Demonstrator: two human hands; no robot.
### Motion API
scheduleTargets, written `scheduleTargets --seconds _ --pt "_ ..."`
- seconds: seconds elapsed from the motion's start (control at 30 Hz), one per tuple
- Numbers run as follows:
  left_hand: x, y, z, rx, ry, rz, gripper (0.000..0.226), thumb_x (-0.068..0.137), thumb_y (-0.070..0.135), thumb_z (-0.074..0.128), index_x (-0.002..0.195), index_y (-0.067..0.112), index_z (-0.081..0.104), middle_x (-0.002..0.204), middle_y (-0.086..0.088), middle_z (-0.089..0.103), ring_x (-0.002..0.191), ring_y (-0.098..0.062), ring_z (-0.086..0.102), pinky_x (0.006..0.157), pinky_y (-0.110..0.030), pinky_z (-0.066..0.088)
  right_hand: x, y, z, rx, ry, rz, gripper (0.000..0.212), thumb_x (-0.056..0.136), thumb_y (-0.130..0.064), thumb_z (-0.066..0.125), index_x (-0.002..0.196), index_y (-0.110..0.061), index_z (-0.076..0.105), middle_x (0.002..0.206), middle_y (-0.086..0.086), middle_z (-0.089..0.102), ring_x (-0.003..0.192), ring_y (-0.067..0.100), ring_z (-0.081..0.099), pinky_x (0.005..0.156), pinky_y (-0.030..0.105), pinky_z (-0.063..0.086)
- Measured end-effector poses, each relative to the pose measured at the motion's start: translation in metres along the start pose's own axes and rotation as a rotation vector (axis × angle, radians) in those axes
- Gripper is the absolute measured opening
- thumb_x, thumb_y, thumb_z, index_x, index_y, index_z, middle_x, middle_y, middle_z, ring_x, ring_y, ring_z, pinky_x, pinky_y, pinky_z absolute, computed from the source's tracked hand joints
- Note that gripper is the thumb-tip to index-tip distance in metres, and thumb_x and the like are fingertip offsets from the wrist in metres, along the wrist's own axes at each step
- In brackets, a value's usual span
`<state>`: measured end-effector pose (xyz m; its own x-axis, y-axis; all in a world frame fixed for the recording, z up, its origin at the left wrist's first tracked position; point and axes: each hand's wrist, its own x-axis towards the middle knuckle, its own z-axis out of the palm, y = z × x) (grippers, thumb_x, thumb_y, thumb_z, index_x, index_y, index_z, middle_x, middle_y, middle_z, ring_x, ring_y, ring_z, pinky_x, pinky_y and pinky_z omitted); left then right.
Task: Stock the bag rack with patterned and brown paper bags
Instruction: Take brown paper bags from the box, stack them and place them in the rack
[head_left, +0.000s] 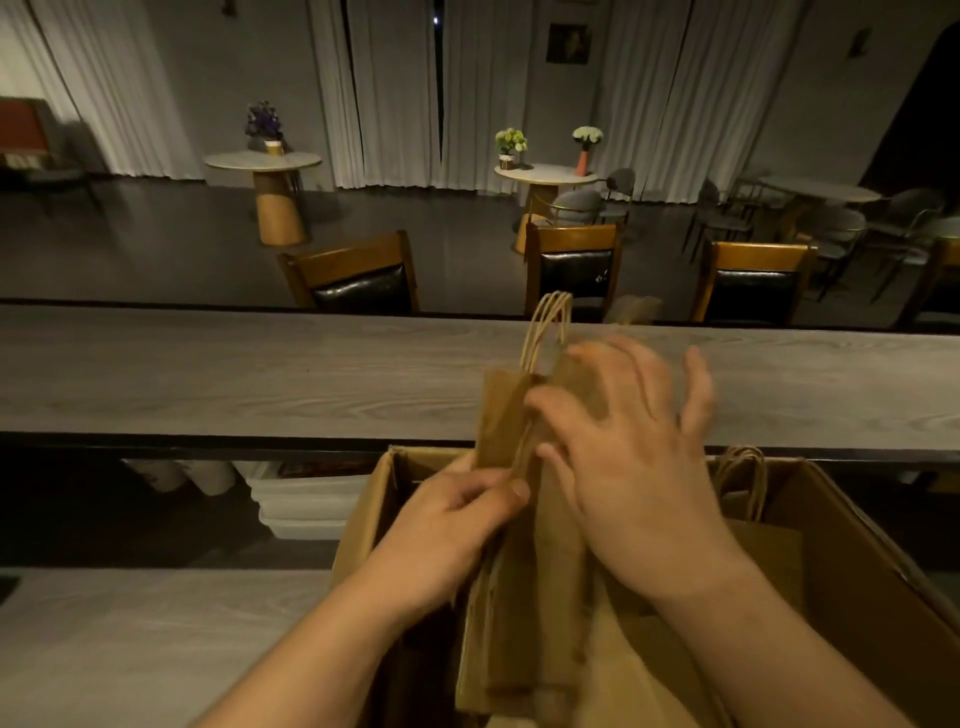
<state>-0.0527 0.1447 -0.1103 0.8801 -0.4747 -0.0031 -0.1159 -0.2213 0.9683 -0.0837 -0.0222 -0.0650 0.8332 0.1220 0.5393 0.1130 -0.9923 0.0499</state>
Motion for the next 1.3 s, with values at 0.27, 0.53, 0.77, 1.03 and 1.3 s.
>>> scheduleTargets --seconds 0.27,0.53,0.77,1.03,1.3 --pt "0.006 0.004 -0.008 -0.313 0.352 -0.113 0.018 0.088 0.018 0.079 0.104 0.021 0.071 0.088 0.009 0.081 0.082 -0.008 0.077 0.069 -0.022 0.060 0.002 0.025 0.013 0.986 -0.137 0.836 0.109 0.073 -0.039 0.092 0.155 -0.039 0.021 0.148 -0.003 0.049 0.130 0.022 0.056 0.107 0.051 0.050" --pt "0.007 0.002 -0.006 -0.250 0.226 -0.028 0.091 0.081 0.053 0.075 0.147 0.064 0.013 0.124 0.030 0.053 0.114 -0.003 0.061 0.095 -0.033 0.053 0.001 0.030 0.026 1.204 -0.293 0.754 0.041 0.097 -0.032 0.071 0.135 -0.033 0.053 0.117 -0.012 0.072 0.107 0.010 0.069 0.094 0.042 0.058" --pt "0.007 -0.002 -0.004 -0.108 0.546 0.050 0.050 0.092 0.023 0.074 0.122 0.055 0.050 0.112 0.027 0.069 0.103 0.009 0.065 0.094 -0.031 0.054 0.007 0.042 0.019 0.866 -0.549 0.655 0.017 0.107 -0.036 0.053 0.114 -0.030 0.067 0.098 -0.005 0.073 0.084 0.012 0.074 0.077 0.034 0.064" --pt "0.004 -0.002 0.002 -0.016 0.588 0.138 0.052 0.094 0.023 0.073 0.114 0.062 0.046 0.110 0.042 0.062 0.101 0.020 0.059 0.089 -0.025 0.050 -0.017 0.045 0.047 0.150 -1.163 0.233 0.021 0.090 -0.047 0.074 0.080 -0.032 0.063 0.091 -0.008 0.070 0.081 0.008 0.065 0.068 0.026 0.052" --pt "0.006 -0.004 -0.001 -0.024 0.723 0.200 0.055 0.094 0.022 0.073 0.111 0.065 0.041 0.102 0.050 0.059 0.099 0.021 0.059 0.090 -0.023 0.050 -0.015 0.054 0.039 0.189 -1.006 0.312 0.055 0.081 -0.043 0.084 0.129 -0.032 0.057 0.125 -0.005 0.063 0.112 0.016 0.061 0.093 0.032 0.054"
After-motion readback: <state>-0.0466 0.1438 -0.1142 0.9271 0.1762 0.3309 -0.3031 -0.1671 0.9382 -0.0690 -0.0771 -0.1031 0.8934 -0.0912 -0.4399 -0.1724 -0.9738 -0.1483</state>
